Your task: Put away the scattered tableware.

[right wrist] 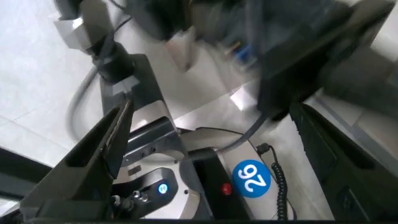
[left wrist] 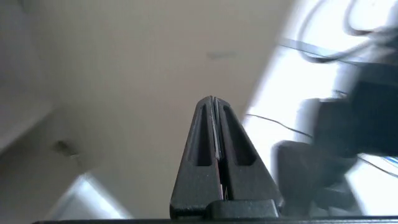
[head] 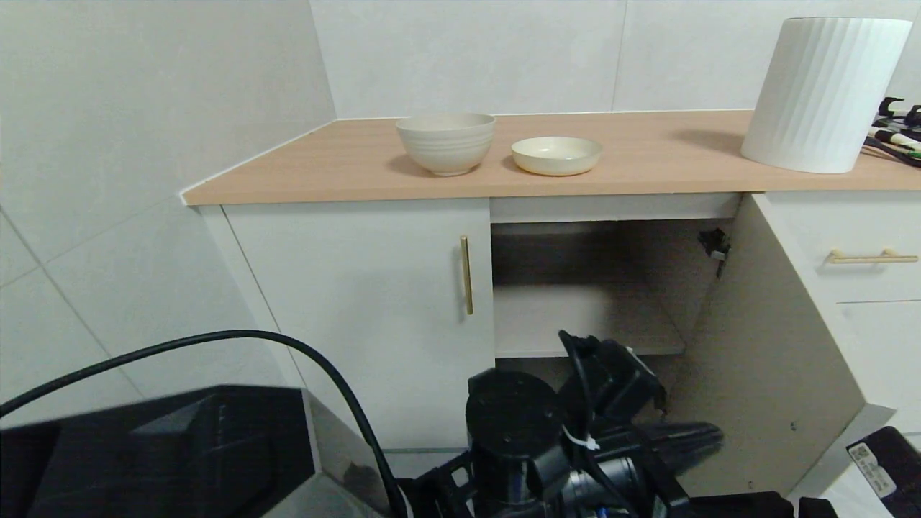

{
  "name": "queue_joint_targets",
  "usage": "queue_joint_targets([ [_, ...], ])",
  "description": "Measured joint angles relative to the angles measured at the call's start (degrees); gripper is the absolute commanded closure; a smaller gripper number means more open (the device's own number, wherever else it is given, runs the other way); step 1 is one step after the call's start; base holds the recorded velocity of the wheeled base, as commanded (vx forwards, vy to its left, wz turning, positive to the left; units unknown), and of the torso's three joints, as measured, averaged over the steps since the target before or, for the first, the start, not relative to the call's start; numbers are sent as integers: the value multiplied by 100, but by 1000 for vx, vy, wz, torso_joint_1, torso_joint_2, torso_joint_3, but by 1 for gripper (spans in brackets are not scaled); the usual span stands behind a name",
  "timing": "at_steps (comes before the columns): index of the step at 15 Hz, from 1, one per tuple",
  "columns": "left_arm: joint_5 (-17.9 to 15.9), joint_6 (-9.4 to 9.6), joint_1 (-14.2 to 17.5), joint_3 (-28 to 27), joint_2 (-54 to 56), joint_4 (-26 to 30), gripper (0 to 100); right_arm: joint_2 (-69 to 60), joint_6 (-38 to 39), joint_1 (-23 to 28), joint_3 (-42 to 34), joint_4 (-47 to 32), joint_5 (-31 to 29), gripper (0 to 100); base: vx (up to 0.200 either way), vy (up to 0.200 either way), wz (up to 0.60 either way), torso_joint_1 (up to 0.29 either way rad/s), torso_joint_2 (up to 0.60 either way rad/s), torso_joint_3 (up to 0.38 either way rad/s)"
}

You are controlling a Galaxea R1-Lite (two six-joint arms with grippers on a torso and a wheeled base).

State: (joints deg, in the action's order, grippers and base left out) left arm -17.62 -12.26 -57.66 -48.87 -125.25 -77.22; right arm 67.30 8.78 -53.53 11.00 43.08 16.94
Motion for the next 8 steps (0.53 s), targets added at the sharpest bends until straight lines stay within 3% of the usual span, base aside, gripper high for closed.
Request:
queue_joint_targets([
  [2,57,0,279,172,99,0,100,-16,-9,1,7,5,-17,0,0,0,0,0,0,0],
  [8,51,9,1751,1191,1128,39,100,26,-511,0,5,-13,-111,0,0,0,0,0,0,0],
])
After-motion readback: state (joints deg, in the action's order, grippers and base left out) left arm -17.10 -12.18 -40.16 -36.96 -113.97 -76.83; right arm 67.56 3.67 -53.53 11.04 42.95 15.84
